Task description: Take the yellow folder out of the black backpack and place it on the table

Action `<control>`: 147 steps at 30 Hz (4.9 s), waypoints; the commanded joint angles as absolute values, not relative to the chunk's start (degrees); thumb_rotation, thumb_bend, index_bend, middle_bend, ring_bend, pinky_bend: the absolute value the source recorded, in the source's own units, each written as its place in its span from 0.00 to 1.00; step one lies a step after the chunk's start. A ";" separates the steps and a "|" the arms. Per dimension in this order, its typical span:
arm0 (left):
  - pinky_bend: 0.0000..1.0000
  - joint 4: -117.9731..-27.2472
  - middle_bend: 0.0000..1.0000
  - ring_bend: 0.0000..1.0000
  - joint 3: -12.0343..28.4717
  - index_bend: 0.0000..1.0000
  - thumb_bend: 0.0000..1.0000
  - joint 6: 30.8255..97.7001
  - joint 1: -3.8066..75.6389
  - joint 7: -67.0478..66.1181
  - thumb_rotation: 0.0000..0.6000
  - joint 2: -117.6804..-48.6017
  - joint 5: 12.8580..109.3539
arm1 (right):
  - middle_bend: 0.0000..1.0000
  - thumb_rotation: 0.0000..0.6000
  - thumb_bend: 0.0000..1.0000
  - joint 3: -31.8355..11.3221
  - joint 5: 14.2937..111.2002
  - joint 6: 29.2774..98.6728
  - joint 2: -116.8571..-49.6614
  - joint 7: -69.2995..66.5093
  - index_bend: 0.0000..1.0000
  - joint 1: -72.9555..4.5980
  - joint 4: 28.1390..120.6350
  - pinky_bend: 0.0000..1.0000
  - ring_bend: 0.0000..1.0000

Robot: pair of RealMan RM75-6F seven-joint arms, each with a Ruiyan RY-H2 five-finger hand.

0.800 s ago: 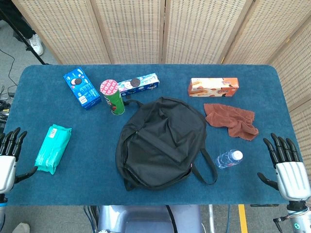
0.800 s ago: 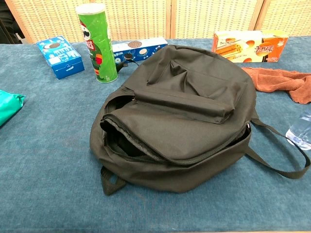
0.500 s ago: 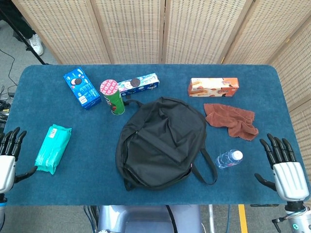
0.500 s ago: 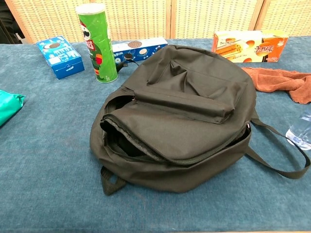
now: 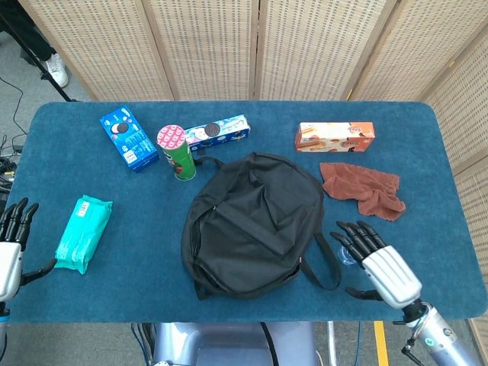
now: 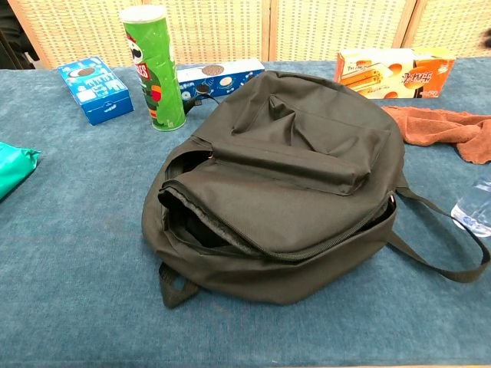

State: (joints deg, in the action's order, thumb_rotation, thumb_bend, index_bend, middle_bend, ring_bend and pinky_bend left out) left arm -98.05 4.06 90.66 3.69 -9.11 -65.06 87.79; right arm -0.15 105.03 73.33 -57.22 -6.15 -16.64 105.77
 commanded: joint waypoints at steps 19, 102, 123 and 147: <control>0.00 -96.69 0.00 0.00 5.38 0.00 0.00 87.64 4.83 -7.95 1.00 -65.04 83.54 | 0.00 1.00 0.00 -10.14 83.05 46.27 -78.68 8.93 0.00 -39.23 112.02 0.00 0.00; 0.00 -78.49 0.00 0.00 0.67 0.00 0.00 78.36 23.93 3.68 1.00 -79.36 108.55 | 0.70 1.00 0.54 -24.90 57.52 58.10 -92.15 36.30 0.64 -51.81 95.33 0.66 0.67; 0.00 -76.52 0.00 0.00 -0.35 0.00 0.00 71.84 33.08 6.16 1.00 -88.53 109.85 | 0.70 1.00 0.54 -23.89 51.85 58.30 -88.68 36.36 0.64 -54.70 98.00 0.66 0.67; 0.00 -69.13 0.00 0.00 3.05 0.00 0.00 59.97 42.51 2.59 1.00 -99.93 102.95 | 0.70 1.00 0.54 -23.43 49.85 57.22 -85.31 33.02 0.64 -57.97 101.45 0.66 0.67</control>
